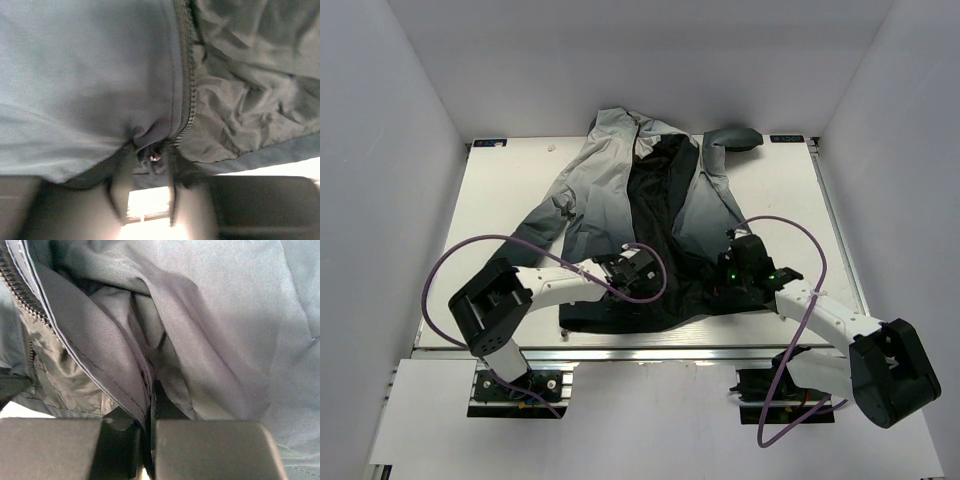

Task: Zip up the jacket

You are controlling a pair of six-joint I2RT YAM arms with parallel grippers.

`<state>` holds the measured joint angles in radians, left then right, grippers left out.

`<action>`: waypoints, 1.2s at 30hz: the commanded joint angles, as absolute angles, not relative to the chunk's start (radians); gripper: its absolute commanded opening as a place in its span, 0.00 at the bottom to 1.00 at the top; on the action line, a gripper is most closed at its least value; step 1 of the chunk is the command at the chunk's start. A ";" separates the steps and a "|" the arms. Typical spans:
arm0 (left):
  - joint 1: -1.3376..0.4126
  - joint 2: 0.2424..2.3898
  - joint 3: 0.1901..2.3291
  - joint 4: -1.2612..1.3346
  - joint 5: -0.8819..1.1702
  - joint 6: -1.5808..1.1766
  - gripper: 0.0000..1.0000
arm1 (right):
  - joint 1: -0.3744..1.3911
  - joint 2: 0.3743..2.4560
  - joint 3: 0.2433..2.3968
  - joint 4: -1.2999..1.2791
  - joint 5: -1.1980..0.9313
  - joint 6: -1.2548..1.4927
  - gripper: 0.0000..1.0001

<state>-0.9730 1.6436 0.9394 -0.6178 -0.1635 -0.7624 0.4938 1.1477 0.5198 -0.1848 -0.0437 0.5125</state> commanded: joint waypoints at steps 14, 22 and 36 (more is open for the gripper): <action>-0.982 1.637 0.994 -0.742 -0.261 -0.765 0.14 | 0.488 1.242 0.466 -0.155 0.113 0.551 0.00; -0.982 1.468 0.985 -0.856 -0.368 -0.807 0.17 | 0.427 1.299 0.445 -0.163 0.133 0.583 0.00; -0.982 1.295 0.885 -0.523 -0.080 -0.651 0.00 | 0.410 1.085 0.439 -0.080 -0.286 0.345 0.00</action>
<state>-0.9791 1.3762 0.8967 -0.6636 -0.1806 -0.7105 0.4133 1.1584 0.4408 -0.0879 -0.1356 0.4374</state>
